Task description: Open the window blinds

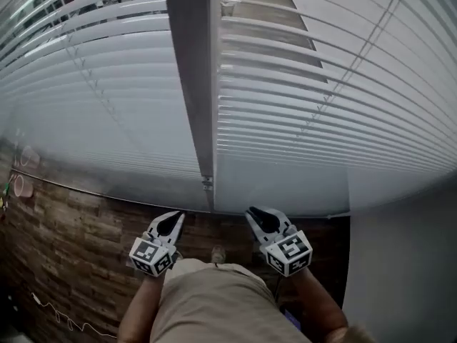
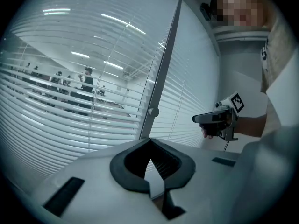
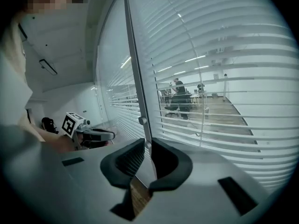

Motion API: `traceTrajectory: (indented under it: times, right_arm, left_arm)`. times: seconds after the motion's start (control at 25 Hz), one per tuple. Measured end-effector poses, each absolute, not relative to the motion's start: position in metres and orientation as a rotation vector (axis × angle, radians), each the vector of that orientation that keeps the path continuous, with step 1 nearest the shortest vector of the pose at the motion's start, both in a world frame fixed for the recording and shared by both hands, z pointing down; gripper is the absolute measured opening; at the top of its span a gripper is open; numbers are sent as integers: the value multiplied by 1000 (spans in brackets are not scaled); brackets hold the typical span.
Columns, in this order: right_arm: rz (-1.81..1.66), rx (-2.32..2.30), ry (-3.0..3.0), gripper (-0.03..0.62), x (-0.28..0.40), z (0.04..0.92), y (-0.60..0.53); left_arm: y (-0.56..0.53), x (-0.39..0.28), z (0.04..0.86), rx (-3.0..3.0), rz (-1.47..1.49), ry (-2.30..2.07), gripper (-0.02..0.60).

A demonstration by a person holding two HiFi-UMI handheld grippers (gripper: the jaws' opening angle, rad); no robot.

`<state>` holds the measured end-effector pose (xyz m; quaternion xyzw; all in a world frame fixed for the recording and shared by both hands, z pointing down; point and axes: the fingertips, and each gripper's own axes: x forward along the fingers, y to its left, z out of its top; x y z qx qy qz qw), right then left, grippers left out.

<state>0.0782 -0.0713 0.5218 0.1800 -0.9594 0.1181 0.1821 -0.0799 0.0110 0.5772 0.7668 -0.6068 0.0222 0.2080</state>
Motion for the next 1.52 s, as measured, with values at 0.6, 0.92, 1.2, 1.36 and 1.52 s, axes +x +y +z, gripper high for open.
traceTrajectory:
  times: [0.6,0.92,1.2,1.36,1.52]
  right_arm:
    - [332,484,-2731,35,88,571,-57]
    - [365,437,-2736,31,70,589,-44]
    - [375,441,-2733,28,59,626,-34]
    - [377,483,-2723,28,63,625,-33]
    - [380,498,-2703,28,56,626,-30]
  left_arm:
    - [15,-78,602,2101,62,-1688,11]
    - [21,-78,610,2103,90,-1679,11]
    - [33,-60,655,2105,133,-1607,11]
    - [37,-49,660,2118,142,-1569,11]
    - [42,-48,663,2138,150,-1539,11]
